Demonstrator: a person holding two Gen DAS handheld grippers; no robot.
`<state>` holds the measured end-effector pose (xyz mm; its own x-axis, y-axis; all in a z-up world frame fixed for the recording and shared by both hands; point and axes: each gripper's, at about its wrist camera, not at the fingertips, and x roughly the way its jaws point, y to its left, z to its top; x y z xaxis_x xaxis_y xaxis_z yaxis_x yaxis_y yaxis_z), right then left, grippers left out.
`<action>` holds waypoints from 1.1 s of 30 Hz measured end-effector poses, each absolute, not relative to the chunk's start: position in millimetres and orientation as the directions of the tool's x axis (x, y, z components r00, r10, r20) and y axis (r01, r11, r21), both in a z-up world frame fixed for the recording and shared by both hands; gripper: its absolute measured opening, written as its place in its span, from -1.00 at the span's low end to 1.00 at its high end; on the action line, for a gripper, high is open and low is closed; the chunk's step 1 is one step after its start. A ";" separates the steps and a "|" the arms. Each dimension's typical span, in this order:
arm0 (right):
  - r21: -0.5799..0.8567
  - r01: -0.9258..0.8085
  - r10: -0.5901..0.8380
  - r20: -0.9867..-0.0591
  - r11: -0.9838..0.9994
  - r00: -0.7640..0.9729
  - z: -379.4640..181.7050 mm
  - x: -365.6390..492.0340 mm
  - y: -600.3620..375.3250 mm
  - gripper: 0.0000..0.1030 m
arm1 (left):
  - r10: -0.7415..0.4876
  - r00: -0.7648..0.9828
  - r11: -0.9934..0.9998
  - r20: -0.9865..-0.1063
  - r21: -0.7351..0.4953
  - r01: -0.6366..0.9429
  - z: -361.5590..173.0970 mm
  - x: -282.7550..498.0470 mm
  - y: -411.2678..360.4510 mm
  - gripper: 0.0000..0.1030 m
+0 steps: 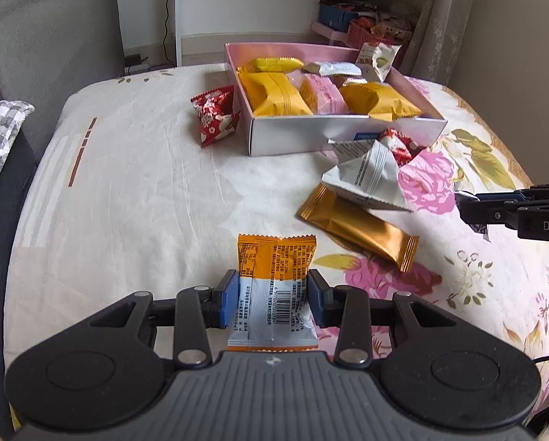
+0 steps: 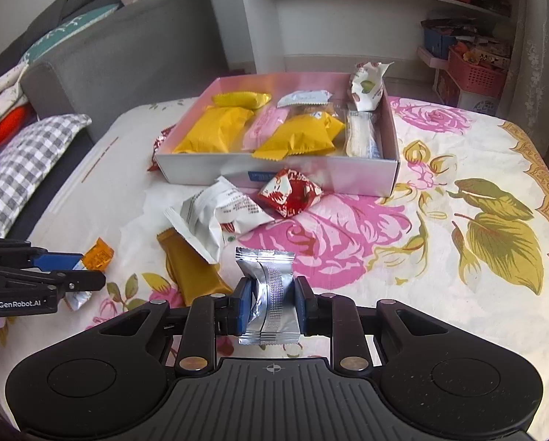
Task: Organize snacks
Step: 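Carry the orange bar and silver packet into the box and open both tools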
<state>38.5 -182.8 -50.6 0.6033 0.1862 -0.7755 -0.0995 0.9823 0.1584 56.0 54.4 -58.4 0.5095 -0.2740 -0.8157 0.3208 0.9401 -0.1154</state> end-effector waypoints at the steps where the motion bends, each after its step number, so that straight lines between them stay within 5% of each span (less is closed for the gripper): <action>1: 0.162 -0.097 0.187 -0.772 0.982 0.607 -49.0 38.9 -182.9 -0.56 | -0.276 0.515 0.941 -0.812 -0.118 0.318 -56.4 57.0 53.8 -0.30; 33: 0.387 0.084 0.187 -0.612 0.918 0.769 -16.7 105.3 -238.2 -0.55 | -0.321 0.648 0.947 -0.691 -0.229 0.225 -23.6 133.2 -1.4 -0.30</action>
<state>105.3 -238.2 -16.7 0.7686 0.1874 -0.6117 0.0842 0.9182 0.3870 133.2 -1.4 -23.6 0.6476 -0.3212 -0.6910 0.2255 0.9470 -0.2288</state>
